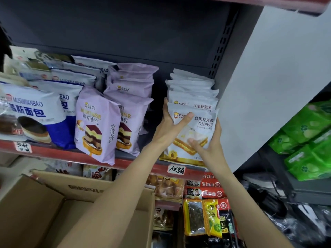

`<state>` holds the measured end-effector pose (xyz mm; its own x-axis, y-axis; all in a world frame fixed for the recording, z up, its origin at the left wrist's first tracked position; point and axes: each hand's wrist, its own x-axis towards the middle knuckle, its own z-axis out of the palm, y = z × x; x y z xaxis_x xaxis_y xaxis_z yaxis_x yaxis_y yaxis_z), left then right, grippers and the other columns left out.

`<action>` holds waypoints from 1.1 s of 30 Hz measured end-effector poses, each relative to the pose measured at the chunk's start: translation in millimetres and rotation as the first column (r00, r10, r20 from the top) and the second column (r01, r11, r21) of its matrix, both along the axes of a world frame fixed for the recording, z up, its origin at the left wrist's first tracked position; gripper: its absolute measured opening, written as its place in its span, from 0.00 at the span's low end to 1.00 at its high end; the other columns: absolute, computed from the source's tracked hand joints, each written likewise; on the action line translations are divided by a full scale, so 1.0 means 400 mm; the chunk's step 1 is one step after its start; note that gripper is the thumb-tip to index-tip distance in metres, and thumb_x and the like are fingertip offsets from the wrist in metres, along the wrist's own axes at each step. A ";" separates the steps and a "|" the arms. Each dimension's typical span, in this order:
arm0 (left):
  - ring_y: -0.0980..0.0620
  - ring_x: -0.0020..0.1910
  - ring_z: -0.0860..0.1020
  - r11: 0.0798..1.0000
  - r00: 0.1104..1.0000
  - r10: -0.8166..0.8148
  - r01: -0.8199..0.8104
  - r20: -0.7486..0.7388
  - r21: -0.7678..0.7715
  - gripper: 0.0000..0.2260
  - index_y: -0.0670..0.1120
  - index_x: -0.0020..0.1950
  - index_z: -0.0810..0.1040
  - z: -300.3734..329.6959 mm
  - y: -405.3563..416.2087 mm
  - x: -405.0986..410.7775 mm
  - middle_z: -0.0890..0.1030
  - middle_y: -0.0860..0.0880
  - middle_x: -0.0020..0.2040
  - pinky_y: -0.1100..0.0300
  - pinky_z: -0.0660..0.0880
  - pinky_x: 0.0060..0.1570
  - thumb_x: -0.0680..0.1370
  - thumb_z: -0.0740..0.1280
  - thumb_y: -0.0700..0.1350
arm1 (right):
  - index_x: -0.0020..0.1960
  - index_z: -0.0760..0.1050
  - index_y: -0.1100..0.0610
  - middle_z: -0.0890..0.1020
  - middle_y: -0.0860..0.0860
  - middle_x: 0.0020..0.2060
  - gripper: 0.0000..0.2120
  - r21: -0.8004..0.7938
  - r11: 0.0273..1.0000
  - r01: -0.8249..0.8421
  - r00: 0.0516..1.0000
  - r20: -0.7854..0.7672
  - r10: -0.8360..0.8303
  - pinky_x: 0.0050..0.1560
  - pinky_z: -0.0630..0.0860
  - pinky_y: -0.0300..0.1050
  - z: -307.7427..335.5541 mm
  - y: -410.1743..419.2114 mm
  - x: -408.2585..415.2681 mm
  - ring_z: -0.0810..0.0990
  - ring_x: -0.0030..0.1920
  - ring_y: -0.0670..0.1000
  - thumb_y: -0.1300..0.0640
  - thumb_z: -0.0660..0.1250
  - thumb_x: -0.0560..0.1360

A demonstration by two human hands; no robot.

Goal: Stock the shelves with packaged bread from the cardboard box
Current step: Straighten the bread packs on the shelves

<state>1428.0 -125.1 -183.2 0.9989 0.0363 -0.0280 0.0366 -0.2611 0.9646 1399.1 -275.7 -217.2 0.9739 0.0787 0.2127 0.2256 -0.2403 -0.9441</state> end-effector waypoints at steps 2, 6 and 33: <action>0.49 0.69 0.69 1.000 0.999 -0.027 0.027 0.019 -0.007 0.50 0.61 0.75 0.36 -0.002 0.009 0.005 0.66 0.57 0.73 0.56 0.66 0.63 0.64 0.63 0.73 | 0.74 0.44 0.41 0.68 0.43 0.70 0.45 0.025 0.999 -0.021 1.000 -0.015 0.021 0.56 0.71 0.27 0.010 0.000 0.001 0.71 0.65 0.37 0.57 0.73 0.71; 0.55 0.73 0.63 0.990 0.997 -0.044 0.052 0.059 -0.129 0.60 0.58 0.76 0.36 0.009 0.015 0.019 0.60 0.57 0.75 0.52 0.61 0.72 0.57 0.69 0.74 | 0.74 0.40 0.39 0.63 0.46 0.74 0.50 0.139 0.989 -0.045 0.996 -0.075 0.056 0.62 0.72 0.33 0.055 -0.010 0.041 0.69 0.68 0.42 0.48 0.75 0.67; 0.68 0.66 0.64 0.954 0.974 0.077 -0.011 0.211 -0.298 0.29 0.58 0.77 0.46 0.002 -0.002 0.055 0.59 0.60 0.74 0.83 0.63 0.52 0.82 0.59 0.49 | 0.71 0.58 0.46 0.69 0.39 0.66 0.17 0.261 0.965 0.030 0.999 0.017 -0.036 0.58 0.75 0.35 0.076 0.028 0.097 0.73 0.60 0.33 0.51 0.50 0.83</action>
<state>1450.0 -126.0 -182.5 0.9793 0.1033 0.1742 -0.1783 0.0316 0.9835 1437.8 -264.4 -186.6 0.9700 -0.0145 0.2427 0.2428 0.0059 -0.9700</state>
